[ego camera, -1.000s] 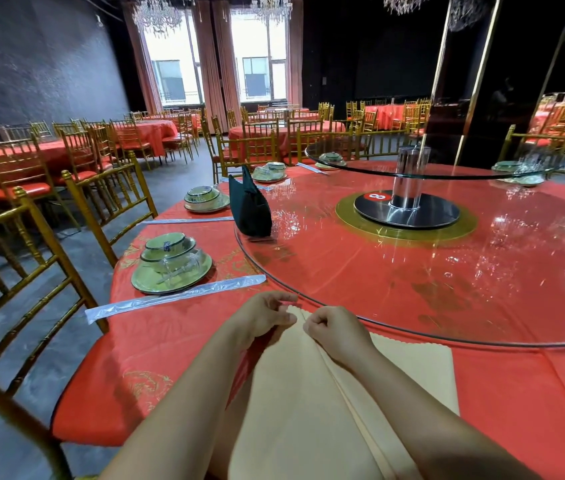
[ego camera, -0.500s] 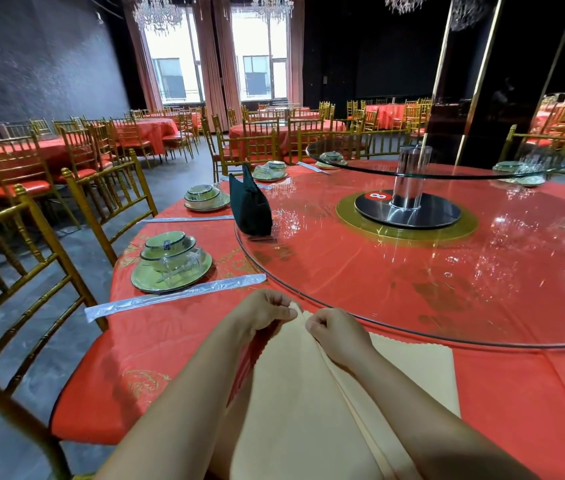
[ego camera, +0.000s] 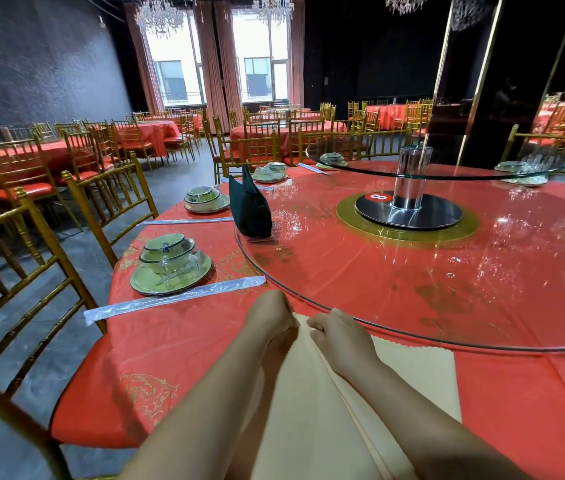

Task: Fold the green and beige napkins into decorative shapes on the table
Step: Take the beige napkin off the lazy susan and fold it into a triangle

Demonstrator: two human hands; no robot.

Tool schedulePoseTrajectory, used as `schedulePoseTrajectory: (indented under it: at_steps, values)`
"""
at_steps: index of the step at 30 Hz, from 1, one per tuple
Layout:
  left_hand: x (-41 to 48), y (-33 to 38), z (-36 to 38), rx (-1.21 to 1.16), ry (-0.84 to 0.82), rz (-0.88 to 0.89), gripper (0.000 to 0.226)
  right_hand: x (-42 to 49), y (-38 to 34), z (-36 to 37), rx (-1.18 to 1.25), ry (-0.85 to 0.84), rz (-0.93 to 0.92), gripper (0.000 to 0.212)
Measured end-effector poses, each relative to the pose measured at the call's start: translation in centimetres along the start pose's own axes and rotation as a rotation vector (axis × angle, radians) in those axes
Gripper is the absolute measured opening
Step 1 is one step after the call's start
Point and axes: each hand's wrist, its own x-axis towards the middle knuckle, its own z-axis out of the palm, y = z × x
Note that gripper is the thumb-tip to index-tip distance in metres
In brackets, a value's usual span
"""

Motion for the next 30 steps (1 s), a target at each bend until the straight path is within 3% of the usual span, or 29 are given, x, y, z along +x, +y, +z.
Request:
schedulePoseTrajectory:
  at_steps: [9,11,13,19,23,26,30]
  values:
    - [0.4,0.7,-0.1,0.097,-0.071,-0.009,0.026,-0.3,0.1,0.4,0.010,0.051,-0.001,0.030]
    - [0.5,0.9,-0.1,0.081,-0.091,0.000,0.019,-0.2,0.2,0.5,0.048,0.070,0.004,0.030]
    - [0.3,1.1,-0.3,0.024,-0.101,0.003,0.007,-0.2,0.3,0.5,0.082,0.095,0.011,0.029]
    - [0.4,0.4,-0.8,-0.259,-0.125,-0.066,0.037,-0.3,0.3,0.5,0.119,0.124,0.012,0.023]
    - [0.1,-0.1,-1.3,-0.478,-0.184,-0.088,0.042,-0.1,0.1,-0.3,0.223,0.166,0.002,0.028]
    - [-0.3,-0.4,-2.7,-0.560,-0.260,-0.016,0.029,0.2,-0.2,-1.6,0.245,0.189,-0.049,0.036]
    - [-1.7,0.4,-4.6,-0.621,-0.268,0.113,0.017,0.2,-1.3,-4.5,0.271,0.196,-0.101,0.017]
